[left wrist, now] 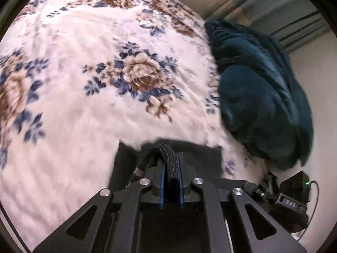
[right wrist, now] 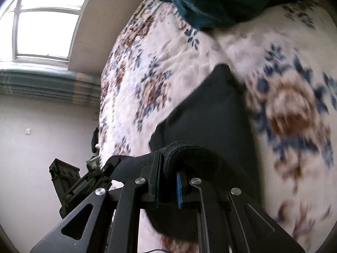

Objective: Fold small clothes

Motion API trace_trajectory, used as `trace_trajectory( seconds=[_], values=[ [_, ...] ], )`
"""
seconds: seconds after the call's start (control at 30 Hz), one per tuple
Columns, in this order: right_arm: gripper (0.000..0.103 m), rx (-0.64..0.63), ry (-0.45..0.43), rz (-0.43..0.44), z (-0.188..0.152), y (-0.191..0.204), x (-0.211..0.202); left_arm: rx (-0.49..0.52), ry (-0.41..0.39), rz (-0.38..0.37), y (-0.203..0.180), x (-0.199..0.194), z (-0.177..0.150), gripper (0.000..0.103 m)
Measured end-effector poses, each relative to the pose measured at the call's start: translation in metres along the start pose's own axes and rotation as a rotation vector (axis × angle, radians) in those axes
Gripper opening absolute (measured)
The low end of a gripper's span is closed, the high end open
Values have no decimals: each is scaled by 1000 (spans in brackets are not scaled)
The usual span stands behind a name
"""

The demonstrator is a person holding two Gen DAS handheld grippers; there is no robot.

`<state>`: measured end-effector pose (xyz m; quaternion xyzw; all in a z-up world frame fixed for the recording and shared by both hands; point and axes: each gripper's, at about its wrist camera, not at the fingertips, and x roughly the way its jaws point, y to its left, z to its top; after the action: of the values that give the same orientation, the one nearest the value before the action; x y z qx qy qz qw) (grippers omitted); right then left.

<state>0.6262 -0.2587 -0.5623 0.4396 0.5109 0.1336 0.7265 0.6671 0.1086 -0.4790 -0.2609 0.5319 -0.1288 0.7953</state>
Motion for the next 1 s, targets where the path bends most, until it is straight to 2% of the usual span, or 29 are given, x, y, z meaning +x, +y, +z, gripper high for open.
trace_trajectory(
  seconds=[0.1, 0.2, 0.27, 0.3, 0.33, 0.4, 0.43, 0.47, 0.53, 0.6, 0.63, 0.73, 0.77, 0.83, 0.9, 1.0],
  values=[
    [12, 15, 18, -34, 38, -9, 32, -29, 47, 8, 11, 39, 18, 8],
    [12, 46, 61, -75, 70, -22, 58, -140, 77, -1, 31, 65, 30, 13],
    [16, 115, 89, -45, 89, -37, 77, -200, 70, -26, 43, 72, 37, 22],
    [16, 132, 91, -28, 95, -42, 82, -211, 57, -30, 46, 73, 40, 34],
    [16, 138, 80, -9, 100, -46, 85, -218, 41, -32, 49, 72, 45, 51],
    [19, 144, 39, 19, 110, -52, 85, -229, 17, -46, 55, 69, 51, 57],
    [29, 151, 19, 55, 115, -54, 83, -236, 16, -53, 58, 67, 53, 57],
    [48, 158, 1, 70, 120, -56, 79, -240, 6, -62, 60, 61, 52, 57],
    [55, 127, -2, 61, 124, -53, 70, -237, 0, -56, 61, 43, 44, 57],
    [60, 55, -1, 18, 120, -49, 53, -191, -45, -38, 58, 14, 23, 57],
    [66, 17, -1, -22, 113, -48, 43, -163, -67, -20, 56, -2, 9, 58],
    [84, -71, 42, -82, 87, -53, 20, -153, -106, 32, 61, -44, -49, 70],
    [88, -89, 64, -104, 78, -57, 15, -183, -104, 37, 67, -54, -74, 70],
    [88, -129, 132, -142, 55, -66, 13, -268, -88, 50, 82, -68, -118, 76],
    [89, -155, 201, -194, 32, -76, 16, -393, -75, 24, 97, -74, -161, 76],
    [93, -165, 251, -209, 3, -92, 13, -546, -91, -42, 107, -69, -204, 76]
  ],
)
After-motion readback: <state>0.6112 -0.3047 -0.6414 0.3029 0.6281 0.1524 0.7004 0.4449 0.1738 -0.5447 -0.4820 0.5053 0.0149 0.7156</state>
